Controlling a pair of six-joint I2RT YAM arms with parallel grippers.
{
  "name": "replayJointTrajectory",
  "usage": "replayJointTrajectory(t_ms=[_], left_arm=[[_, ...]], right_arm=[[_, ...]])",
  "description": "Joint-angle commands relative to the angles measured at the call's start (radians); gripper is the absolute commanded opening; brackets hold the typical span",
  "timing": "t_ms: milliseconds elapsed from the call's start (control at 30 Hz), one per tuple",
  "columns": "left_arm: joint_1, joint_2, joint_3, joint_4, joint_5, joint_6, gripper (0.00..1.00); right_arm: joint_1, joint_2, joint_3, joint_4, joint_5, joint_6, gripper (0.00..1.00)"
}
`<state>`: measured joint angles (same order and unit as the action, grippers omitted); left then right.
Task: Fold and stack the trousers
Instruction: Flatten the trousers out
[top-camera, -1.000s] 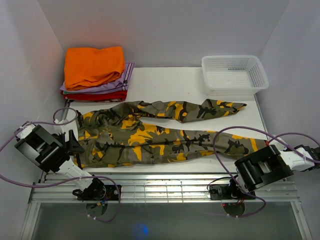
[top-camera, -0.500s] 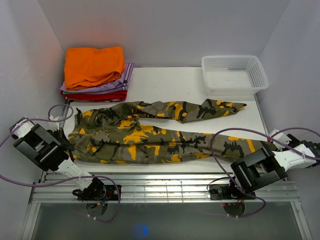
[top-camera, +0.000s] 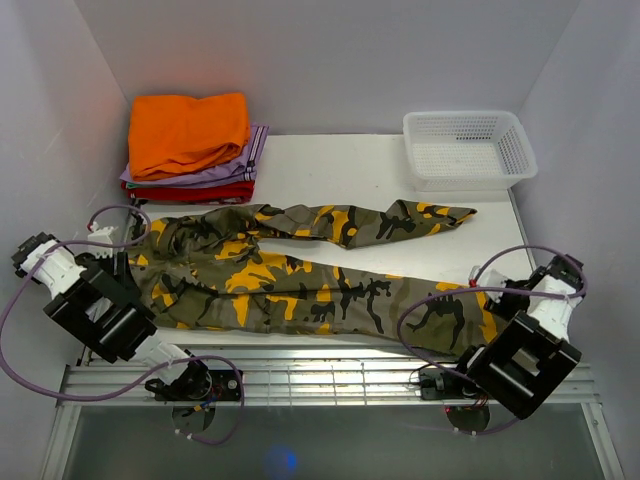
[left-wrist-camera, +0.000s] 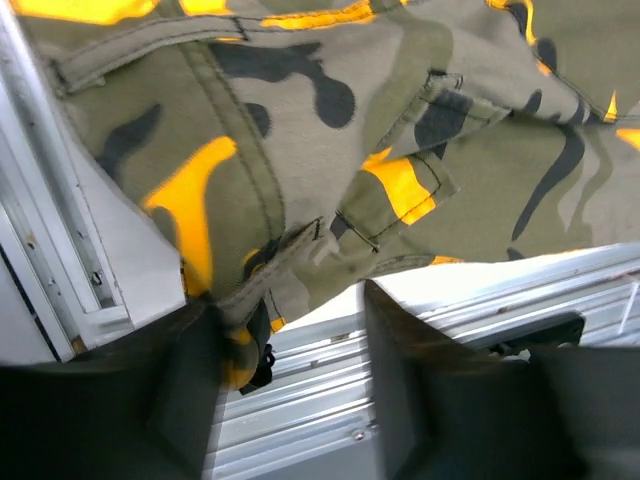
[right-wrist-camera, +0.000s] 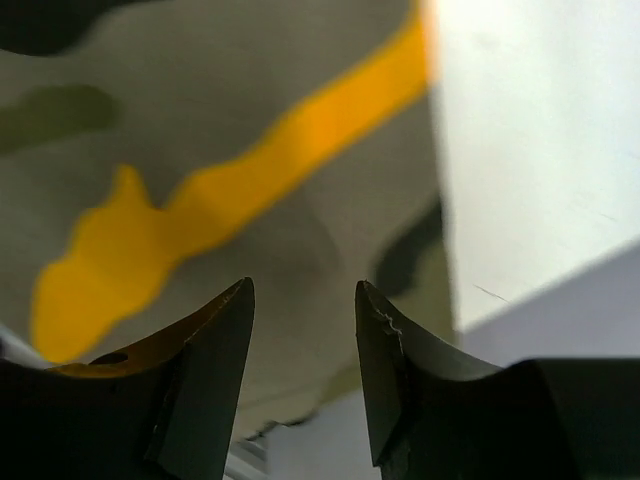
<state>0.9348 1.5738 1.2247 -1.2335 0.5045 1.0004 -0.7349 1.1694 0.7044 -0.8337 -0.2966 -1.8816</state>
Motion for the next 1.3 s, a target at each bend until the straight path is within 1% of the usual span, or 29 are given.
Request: replayJointTrajectory(t_ms=[0, 33, 67, 100, 133, 167, 200, 233, 267, 300, 367, 400, 433, 467, 533, 567, 600, 633, 667, 700, 733, 767, 800, 867, 933, 1100, 1167, 1200, 1267], left_arm=[[0.007, -0.009, 0.018, 0.003, 0.034, -0.02, 0.69], [0.009, -0.005, 0.038, -0.044, 0.058, 0.007, 0.71], [0.012, 0.002, 0.061, -0.078, 0.118, 0.029, 0.83], [0.013, 0.012, 0.106, -0.11, 0.147, 0.05, 0.86], [0.015, 0.02, 0.128, -0.169, 0.179, 0.075, 0.86], [0.015, 0.017, 0.142, -0.17, 0.204, 0.084, 0.87], [0.013, 0.012, 0.15, -0.17, 0.241, 0.095, 0.88], [0.012, -0.018, 0.15, -0.172, 0.255, 0.116, 0.89], [-0.013, -0.038, 0.141, -0.172, 0.261, 0.171, 0.9], [-0.031, -0.063, 0.127, -0.172, 0.249, 0.202, 0.9], [-0.088, -0.142, 0.078, -0.17, 0.246, 0.285, 0.91], [-0.106, -0.165, 0.069, -0.17, 0.267, 0.302, 0.91], [-0.131, -0.193, 0.065, -0.17, 0.281, 0.308, 0.91], [-0.187, -0.199, 0.068, -0.169, 0.295, 0.307, 0.91], [-0.244, -0.195, 0.085, -0.159, 0.34, 0.252, 0.94], [-0.295, -0.164, 0.105, -0.138, 0.348, 0.203, 0.94], [-0.307, -0.14, 0.117, -0.109, 0.353, 0.075, 0.94], [-0.31, -0.111, 0.134, -0.083, 0.377, 0.032, 0.94], [-0.31, -0.041, 0.183, -0.078, 0.39, -0.001, 0.94], [-0.31, -0.011, 0.205, -0.072, 0.4, -0.034, 0.93], [-0.31, 0.018, 0.222, -0.042, 0.413, -0.108, 0.93], [-0.314, 0.04, 0.237, -0.023, 0.437, -0.144, 0.93], [-0.317, 0.076, 0.261, -0.003, 0.445, -0.179, 0.93], [-0.342, 0.115, 0.289, 0.012, 0.445, -0.23, 0.92], [-0.356, 0.159, 0.312, 0.015, 0.427, -0.246, 0.9], [-0.358, 0.203, 0.323, 0.031, 0.39, -0.282, 0.9], [-0.356, 0.204, 0.308, 0.034, 0.391, -0.287, 0.9], [-0.356, 0.204, 0.299, 0.04, 0.39, -0.295, 0.9], [-0.356, 0.2, 0.277, 0.055, 0.394, -0.302, 0.91]], right_arm=[[0.064, -0.069, -0.127, 0.051, 0.132, 0.084, 0.51], [0.077, -0.068, -0.155, 0.092, 0.161, 0.094, 0.51], [0.087, -0.062, -0.196, 0.19, 0.172, 0.133, 0.51], [0.118, -0.027, -0.207, 0.24, 0.183, 0.153, 0.51], [0.138, 0.001, -0.212, 0.287, 0.221, 0.182, 0.51], [0.156, 0.037, -0.194, 0.332, 0.238, 0.215, 0.52], [0.187, 0.124, -0.166, 0.399, 0.249, 0.29, 0.52], [0.198, 0.171, -0.128, 0.412, 0.257, 0.33, 0.52], [0.209, 0.218, -0.081, 0.416, 0.255, 0.376, 0.53], [0.224, 0.304, 0.031, 0.403, 0.254, 0.462, 0.54], [0.236, 0.367, 0.143, 0.363, 0.222, 0.527, 0.57], [0.242, 0.406, 0.246, 0.278, 0.199, 0.561, 0.58], [0.25, 0.414, 0.289, 0.227, 0.154, 0.568, 0.6], [0.258, 0.417, 0.323, 0.182, 0.134, 0.57, 0.62], [0.272, 0.385, 0.383, 0.072, 0.072, 0.549, 0.68], [0.275, 0.366, 0.394, 0.046, 0.05, 0.543, 0.7], [0.281, 0.328, 0.403, 0.021, 0.028, 0.541, 0.73], [0.287, 0.308, 0.417, -0.011, -0.017, 0.555, 0.76], [0.298, 0.29, 0.418, -0.018, -0.032, 0.573, 0.77], [0.333, 0.256, 0.415, -0.013, -0.038, 0.596, 0.78], [0.356, 0.242, 0.4, -0.001, -0.041, 0.623, 0.77], [0.377, 0.231, 0.388, 0.055, -0.038, 0.686, 0.76], [0.428, 0.219, 0.377, 0.092, -0.032, 0.72, 0.75], [0.48, 0.226, 0.366, 0.209, 0.013, 0.785, 0.73], [0.549, 0.272, 0.379, 0.263, 0.052, 0.834, 0.73], [0.638, 0.445, 0.467, 0.352, 0.109, 0.806, 0.72], [0.649, 0.498, 0.524, 0.331, 0.085, 0.82, 0.72], [0.655, 0.547, 0.594, 0.288, 0.062, 0.835, 0.72], [0.669, 0.593, 0.667, 0.23, -0.024, 0.88, 0.74]])
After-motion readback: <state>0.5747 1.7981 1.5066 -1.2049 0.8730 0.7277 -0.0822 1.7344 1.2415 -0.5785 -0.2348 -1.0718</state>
